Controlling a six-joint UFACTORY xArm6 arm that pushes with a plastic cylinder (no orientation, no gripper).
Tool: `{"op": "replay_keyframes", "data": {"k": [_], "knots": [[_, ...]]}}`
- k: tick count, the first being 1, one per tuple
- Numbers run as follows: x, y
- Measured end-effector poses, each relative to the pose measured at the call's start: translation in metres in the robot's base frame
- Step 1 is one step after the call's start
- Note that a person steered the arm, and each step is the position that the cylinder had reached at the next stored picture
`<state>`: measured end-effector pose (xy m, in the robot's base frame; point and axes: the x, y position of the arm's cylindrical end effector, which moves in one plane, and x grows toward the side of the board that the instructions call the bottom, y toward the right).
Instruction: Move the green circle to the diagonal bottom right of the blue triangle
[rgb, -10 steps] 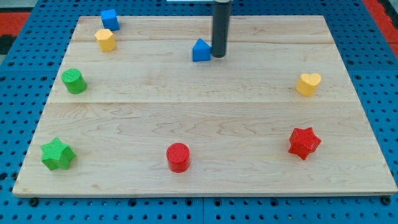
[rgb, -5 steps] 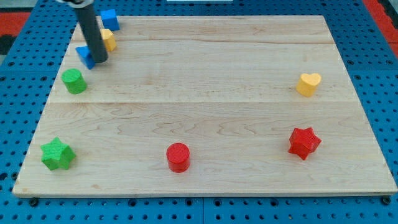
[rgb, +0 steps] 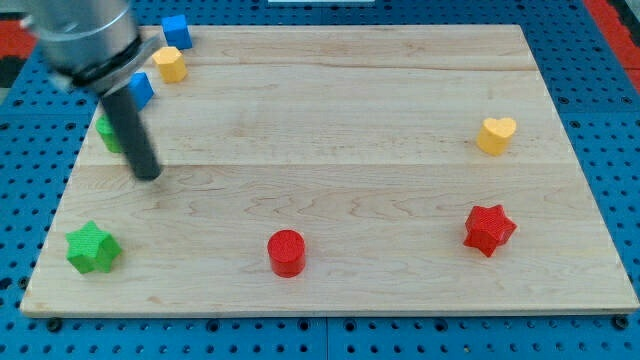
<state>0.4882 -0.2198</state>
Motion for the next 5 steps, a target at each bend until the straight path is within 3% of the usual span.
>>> {"op": "replay_keyframes", "data": {"k": [1, 2, 3, 4, 5], "knots": [[-0.009, -0.083], [-0.018, -0.085], [-0.065, -0.074], [-0.080, -0.029], [-0.080, 0.062]]}}
